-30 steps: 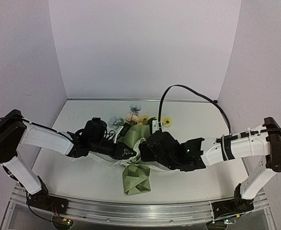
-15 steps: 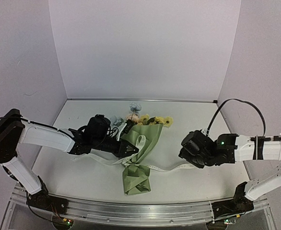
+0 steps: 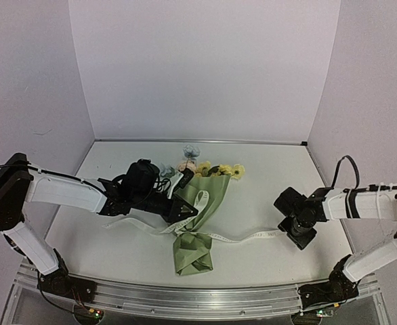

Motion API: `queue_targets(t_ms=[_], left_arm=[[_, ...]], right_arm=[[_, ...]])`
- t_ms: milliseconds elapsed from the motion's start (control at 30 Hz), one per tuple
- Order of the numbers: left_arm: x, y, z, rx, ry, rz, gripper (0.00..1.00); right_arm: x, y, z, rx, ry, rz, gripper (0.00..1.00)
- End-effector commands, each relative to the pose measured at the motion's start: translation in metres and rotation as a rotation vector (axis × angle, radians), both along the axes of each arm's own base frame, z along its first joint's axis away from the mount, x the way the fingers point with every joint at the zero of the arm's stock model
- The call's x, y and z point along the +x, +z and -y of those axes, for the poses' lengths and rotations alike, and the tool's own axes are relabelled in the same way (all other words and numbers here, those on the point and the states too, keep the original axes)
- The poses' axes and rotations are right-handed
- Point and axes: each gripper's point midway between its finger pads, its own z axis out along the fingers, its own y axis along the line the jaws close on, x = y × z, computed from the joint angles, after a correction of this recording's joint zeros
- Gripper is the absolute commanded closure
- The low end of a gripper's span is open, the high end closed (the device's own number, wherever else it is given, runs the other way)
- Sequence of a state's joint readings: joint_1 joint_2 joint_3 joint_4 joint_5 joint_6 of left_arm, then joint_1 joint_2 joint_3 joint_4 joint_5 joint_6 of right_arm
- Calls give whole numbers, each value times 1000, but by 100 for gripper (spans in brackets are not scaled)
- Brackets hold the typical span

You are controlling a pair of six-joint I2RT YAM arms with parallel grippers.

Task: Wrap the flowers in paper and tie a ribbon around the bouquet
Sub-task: Pick up the right side of the half-tied ribbon from the center of the board.

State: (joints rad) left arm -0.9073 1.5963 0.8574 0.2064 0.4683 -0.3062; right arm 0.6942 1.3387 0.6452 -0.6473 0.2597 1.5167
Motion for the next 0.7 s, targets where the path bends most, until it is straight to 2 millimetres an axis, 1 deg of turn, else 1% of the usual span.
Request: queue_targets(t_ms=[0,33,200,533,600,667], left_arm=[[3,28,7,-43,-18,70,100],[3,27,6,-41,-17,68,100],[2,27,5,-47,-12,68,100],[2,33,5,-52,-16,75,100],[2,34,6,-56,-19,73,100],[1,35,6,-58,-22,74,100]], right_arm=[[12,-6,0,-4,-23,-56,34],[14,-10,2,-9,-34,-71,34],[23,-17,9,-19,-69,-76,33],[38,-34,9,-60,-70,-143,33],[40,-37,7,-54,-69,-156,36],[45,-32,6,-43,-76,-136,37]])
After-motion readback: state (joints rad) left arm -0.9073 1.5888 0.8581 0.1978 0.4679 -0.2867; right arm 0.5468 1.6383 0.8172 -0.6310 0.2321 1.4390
